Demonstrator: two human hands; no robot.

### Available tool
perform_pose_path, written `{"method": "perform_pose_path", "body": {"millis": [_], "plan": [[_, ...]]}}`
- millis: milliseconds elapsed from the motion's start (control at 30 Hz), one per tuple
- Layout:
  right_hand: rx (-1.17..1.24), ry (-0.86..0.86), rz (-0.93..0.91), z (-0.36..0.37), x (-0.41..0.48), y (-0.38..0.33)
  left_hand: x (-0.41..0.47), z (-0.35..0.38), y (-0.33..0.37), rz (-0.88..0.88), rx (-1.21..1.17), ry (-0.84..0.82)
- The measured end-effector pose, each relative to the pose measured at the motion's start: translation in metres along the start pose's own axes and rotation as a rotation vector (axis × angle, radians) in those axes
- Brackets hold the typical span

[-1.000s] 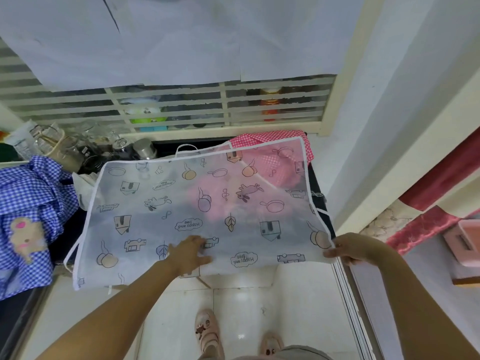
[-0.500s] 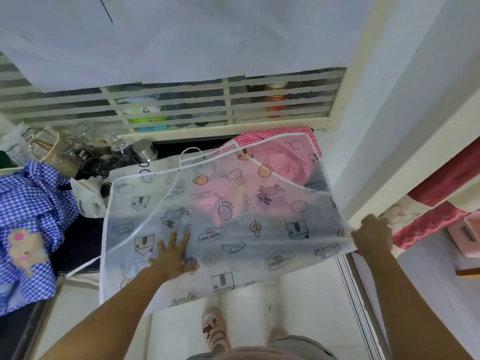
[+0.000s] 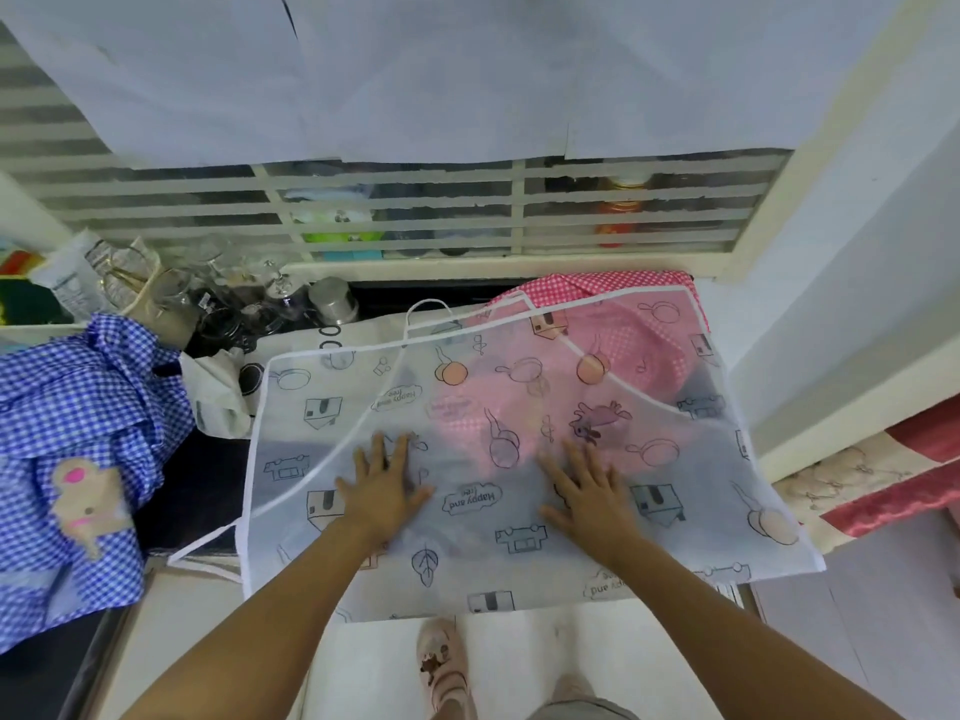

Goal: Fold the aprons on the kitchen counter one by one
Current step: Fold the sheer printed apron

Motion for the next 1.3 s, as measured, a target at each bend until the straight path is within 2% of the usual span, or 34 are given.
{"method": "perform_pose_path", "body": {"millis": [100, 167, 267, 333, 400, 567, 700, 767, 967, 1133, 1300], "plan": [[-0.003, 0.022, 0.056, -0.001, 0.007, 0.001, 0.012, -0.005, -0.022, -0.009, 0.016, 0.001], [0.037, 0.103, 0.101, -0.019, 0.015, -0.002, 0.022, -0.027, -0.027, 0.02, 0.005, 0.126], [0.1, 0.226, 0.015, -0.054, 0.043, -0.018, 0.043, -0.062, -0.025, 0.09, -0.077, 0.252], [0.249, 0.338, 0.004, -0.086, 0.062, -0.02, 0.061, -0.075, -0.022, 0.147, -0.157, 0.276], [0.284, 0.401, -0.014, -0.117, 0.089, -0.021, 0.078, -0.084, -0.02, 0.166, -0.192, 0.234], [0.089, 0.194, -0.099, -0.157, 0.178, -0.036, 0.112, -0.075, -0.023, 0.117, -0.026, -0.004], [0.013, 0.02, -0.052, -0.152, 0.221, -0.035, 0.12, -0.067, -0.028, 0.12, 0.043, -0.041], [0.042, -0.014, -0.029, -0.15, 0.233, -0.033, 0.122, -0.064, -0.031, 0.136, 0.052, -0.026], [0.03, 0.06, -0.008, -0.155, 0.253, -0.03, 0.133, -0.071, -0.037, 0.142, 0.033, 0.033], [-0.029, 0.054, 0.023, -0.153, 0.263, -0.03, 0.145, -0.072, -0.037, 0.123, 0.021, 0.03], [-0.034, 0.143, 0.072, -0.152, 0.265, -0.027, 0.15, -0.076, -0.034, 0.124, 0.018, 0.056]]}}
Point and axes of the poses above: each hand's wrist, its own x-axis towards the middle knuckle, its own z-axis out of the palm, y = z × x, the point moved 9 cm from there along x, towards the middle knuckle, and after that the axes turned 2 degrees about -y, right-handed, at the moved point
